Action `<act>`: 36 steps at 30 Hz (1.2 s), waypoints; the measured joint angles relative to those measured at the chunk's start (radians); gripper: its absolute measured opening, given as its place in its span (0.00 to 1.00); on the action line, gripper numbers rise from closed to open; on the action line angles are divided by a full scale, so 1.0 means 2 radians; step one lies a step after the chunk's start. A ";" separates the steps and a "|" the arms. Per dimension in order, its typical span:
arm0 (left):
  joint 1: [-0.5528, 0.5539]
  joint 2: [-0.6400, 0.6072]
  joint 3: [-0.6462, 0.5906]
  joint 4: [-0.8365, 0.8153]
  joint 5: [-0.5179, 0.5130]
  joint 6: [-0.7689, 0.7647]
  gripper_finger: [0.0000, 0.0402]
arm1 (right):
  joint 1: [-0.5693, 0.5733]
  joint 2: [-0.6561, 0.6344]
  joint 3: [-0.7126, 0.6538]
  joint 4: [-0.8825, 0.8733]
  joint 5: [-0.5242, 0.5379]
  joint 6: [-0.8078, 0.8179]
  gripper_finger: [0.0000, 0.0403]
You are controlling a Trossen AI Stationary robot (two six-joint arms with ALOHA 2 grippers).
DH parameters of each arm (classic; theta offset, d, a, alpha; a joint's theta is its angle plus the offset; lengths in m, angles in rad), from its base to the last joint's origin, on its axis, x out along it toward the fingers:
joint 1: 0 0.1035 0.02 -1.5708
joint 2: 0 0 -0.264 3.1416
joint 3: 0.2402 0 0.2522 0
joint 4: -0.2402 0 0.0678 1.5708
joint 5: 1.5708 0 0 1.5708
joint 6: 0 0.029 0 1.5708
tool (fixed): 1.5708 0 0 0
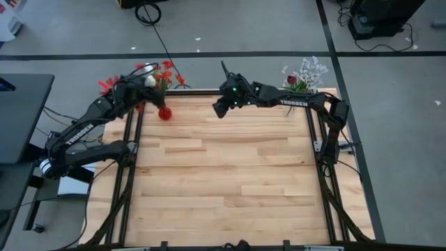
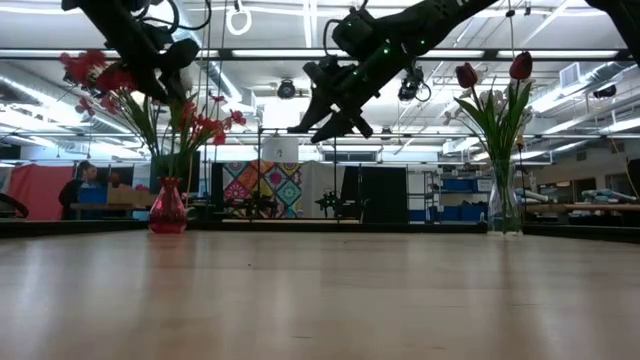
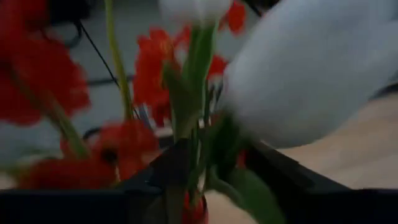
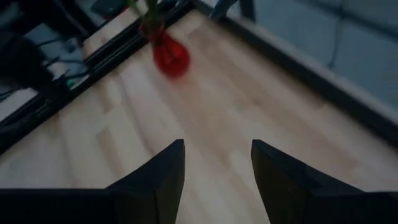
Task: Sort flowers into vase by color
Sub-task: Put the white flower into the red vase, then return to Home Position
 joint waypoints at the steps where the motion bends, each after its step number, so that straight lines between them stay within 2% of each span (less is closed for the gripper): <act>1: 0.000 0.000 0.000 -0.010 0.006 -0.005 0.43 | -0.003 0.000 0.000 -0.007 -0.017 0.005 0.48; 4: -0.001 0.002 0.000 -0.054 0.032 -0.029 0.49 | -0.014 0.000 0.000 -0.044 -0.078 0.026 0.48; 9: -0.003 -0.007 0.000 -0.100 0.101 -0.060 0.53 | -0.025 -0.007 0.000 -0.089 -0.133 0.013 0.47; 15: -0.038 -0.011 0.034 -0.095 0.095 -0.049 0.50 | -0.019 -0.059 0.000 -0.083 -0.157 -0.003 0.43; 23: -0.043 -0.008 0.138 -0.096 0.057 0.025 0.49 | -0.021 -0.133 0.000 -0.081 -0.157 -0.018 0.41; 27: -0.043 0.003 0.193 -0.092 0.058 0.067 0.49 | -0.021 -0.154 0.000 -0.081 -0.157 -0.021 0.41; 29: -0.043 0.012 0.225 -0.077 0.089 0.097 0.49 | -0.020 -0.163 0.000 -0.081 -0.164 -0.028 0.41; 33: -0.045 0.029 0.273 0.000 0.232 0.159 0.48 | -0.007 -0.196 0.000 -0.076 -0.159 -0.082 0.40; 36: -0.066 0.047 0.277 0.069 0.307 0.176 0.45 | 0.009 -0.232 0.000 -0.054 -0.114 -0.109 0.37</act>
